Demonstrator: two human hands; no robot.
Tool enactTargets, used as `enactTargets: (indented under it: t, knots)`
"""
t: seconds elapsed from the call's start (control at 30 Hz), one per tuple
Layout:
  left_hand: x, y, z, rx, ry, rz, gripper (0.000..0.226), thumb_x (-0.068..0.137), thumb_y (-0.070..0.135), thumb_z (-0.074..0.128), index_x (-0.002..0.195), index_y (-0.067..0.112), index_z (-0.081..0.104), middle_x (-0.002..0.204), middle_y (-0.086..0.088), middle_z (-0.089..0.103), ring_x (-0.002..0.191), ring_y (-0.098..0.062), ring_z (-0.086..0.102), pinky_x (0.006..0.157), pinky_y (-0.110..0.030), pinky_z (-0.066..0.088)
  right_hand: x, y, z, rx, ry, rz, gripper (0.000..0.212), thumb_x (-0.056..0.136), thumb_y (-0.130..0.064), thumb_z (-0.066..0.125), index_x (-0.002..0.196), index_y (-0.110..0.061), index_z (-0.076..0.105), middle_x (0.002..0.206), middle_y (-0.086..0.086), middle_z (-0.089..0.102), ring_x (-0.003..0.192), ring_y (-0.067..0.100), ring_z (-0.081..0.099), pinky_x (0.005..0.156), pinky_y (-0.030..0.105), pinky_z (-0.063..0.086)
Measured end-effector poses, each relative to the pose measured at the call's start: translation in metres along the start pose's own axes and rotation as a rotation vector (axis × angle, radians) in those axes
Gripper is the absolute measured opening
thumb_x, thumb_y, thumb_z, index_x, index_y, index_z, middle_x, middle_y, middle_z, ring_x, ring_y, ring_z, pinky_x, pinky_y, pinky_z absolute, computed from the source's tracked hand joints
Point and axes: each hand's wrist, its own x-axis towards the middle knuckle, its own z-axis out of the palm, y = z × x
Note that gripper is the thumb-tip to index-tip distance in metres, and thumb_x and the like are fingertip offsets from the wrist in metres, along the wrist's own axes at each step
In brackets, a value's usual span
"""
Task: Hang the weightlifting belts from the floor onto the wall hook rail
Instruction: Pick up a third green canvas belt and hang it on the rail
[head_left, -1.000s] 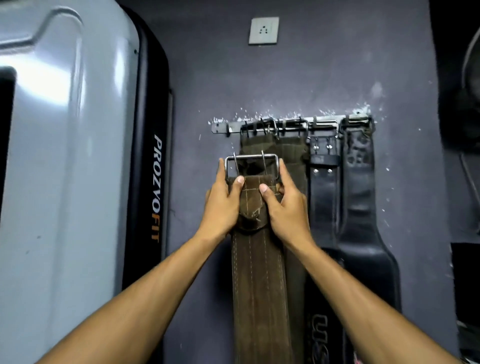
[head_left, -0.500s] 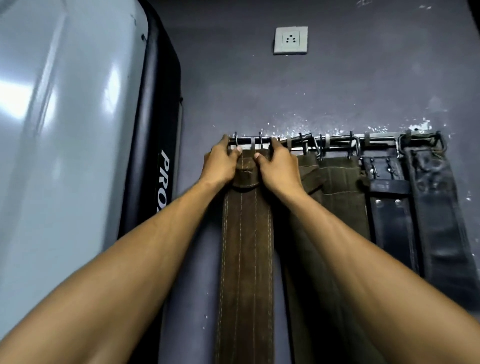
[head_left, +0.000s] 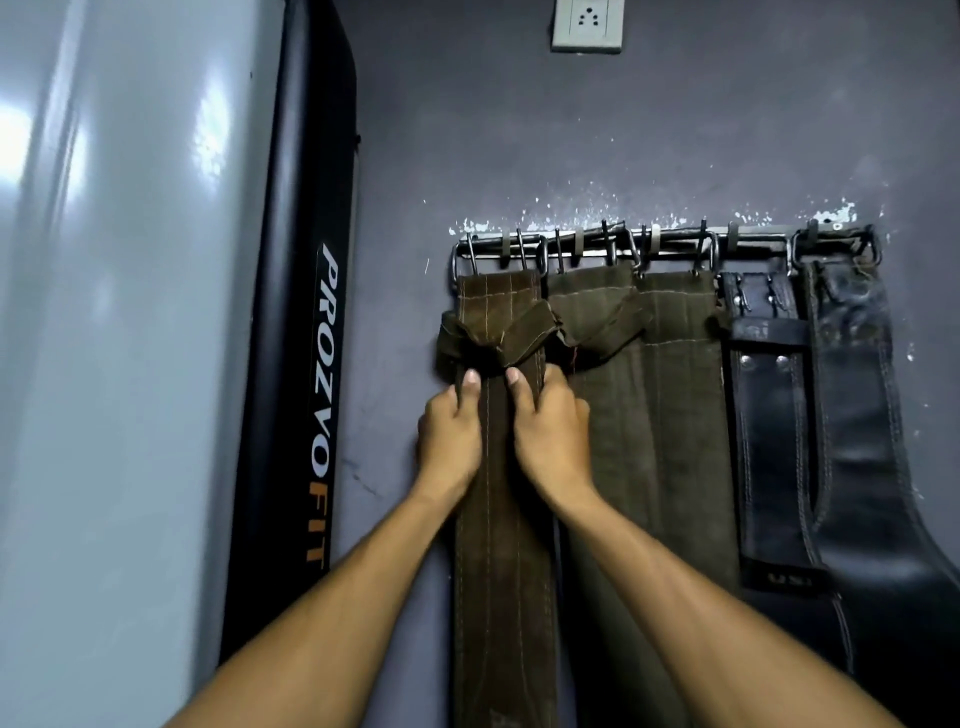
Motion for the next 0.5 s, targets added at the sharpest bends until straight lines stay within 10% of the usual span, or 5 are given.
enactTargets:
  t: [0.17, 0.37, 0.5]
  knots:
    - [-0.007, 0.012, 0.006, 0.055, 0.096, 0.013, 0.047, 0.106, 0.045, 0.046, 0.07, 0.015, 0.054, 0.066, -0.001, 0.058, 0.064, -0.019, 0.053, 0.059, -0.033, 0.038, -0.003, 0.002, -0.002, -0.012, 0.05, -0.011, 0.031, 0.106, -0.033, 0.058, 0.092, -0.005, 0.063, 0.083, 0.012, 0.074, 0.08, 0.032, 0.069, 0.065, 0.03, 0.035]
    - [-0.09, -0.038, 0.001, -0.211, -0.082, -0.14, 0.046, 0.104, 0.045, 0.051, 0.109, 0.008, 0.077, 0.096, -0.004, 0.081, 0.089, -0.015, 0.076, 0.08, -0.032, 0.061, -0.075, 0.041, -0.032, 0.258, -0.181, 0.194, 0.031, 0.102, -0.043, 0.063, 0.099, -0.016, 0.078, 0.095, -0.006, 0.082, 0.091, 0.006, 0.076, 0.083, 0.032, 0.059]
    - [-0.142, -0.071, 0.004, -0.209, -0.022, -0.224, 0.048, 0.104, 0.038, 0.054, 0.067, 0.012, 0.07, 0.059, 0.01, 0.069, 0.055, 0.0, 0.059, 0.055, -0.023, 0.047, -0.132, 0.066, -0.028, 0.163, -0.082, 0.165, 0.024, 0.105, -0.032, 0.061, 0.103, -0.014, 0.077, 0.092, -0.006, 0.08, 0.09, 0.004, 0.075, 0.083, 0.031, 0.059]
